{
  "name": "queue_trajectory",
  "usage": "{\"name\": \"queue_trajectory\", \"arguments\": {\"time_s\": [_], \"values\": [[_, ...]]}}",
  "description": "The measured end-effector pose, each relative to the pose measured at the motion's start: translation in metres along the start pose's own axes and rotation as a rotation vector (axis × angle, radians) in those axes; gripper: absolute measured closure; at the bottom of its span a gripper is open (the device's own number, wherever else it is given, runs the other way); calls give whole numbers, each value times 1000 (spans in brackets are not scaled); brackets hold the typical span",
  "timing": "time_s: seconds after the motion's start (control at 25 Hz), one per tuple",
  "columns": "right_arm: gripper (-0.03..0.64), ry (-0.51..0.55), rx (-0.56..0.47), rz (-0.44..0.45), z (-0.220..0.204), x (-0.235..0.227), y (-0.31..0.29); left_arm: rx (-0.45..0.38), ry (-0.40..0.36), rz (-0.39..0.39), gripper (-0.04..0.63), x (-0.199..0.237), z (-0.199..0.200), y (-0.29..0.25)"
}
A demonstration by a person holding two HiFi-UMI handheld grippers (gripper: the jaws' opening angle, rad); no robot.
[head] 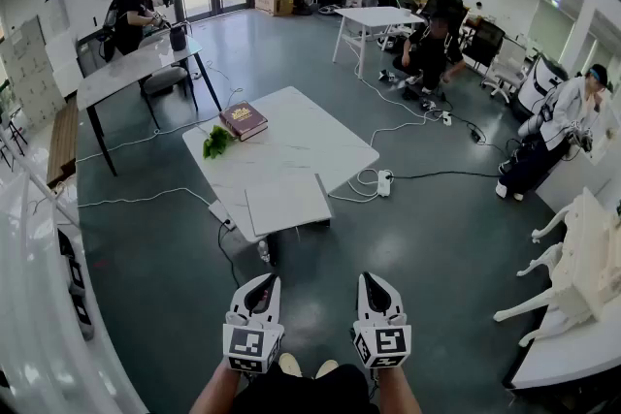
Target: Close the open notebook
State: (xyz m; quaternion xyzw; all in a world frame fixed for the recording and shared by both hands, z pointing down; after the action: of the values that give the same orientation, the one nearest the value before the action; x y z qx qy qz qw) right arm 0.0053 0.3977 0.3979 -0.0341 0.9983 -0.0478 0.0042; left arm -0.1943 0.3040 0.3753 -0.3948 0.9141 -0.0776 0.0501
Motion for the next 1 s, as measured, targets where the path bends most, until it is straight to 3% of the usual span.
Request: {"name": "queue_trajectory", "arguments": {"time_s": [0.6,1.0], "values": [[600,-7,12,-21,-5,-8,-18,22,13,-38,571,7,-14,-26],[600,-25,33,9,-14,-50,-91,40,8,-18,571,20,-8,-103]]}}
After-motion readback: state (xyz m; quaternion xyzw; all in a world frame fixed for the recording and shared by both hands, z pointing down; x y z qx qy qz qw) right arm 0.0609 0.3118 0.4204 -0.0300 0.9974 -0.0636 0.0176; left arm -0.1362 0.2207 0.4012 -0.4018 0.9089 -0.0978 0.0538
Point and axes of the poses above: the fingertips, and each gripper's own axes: y backward along the fingers, x to its left, z out of its top, the point moved 6 cm from there along y, backward along the fingers, and after that the axes turned 3 degrees about z, right-handed, at the moved point
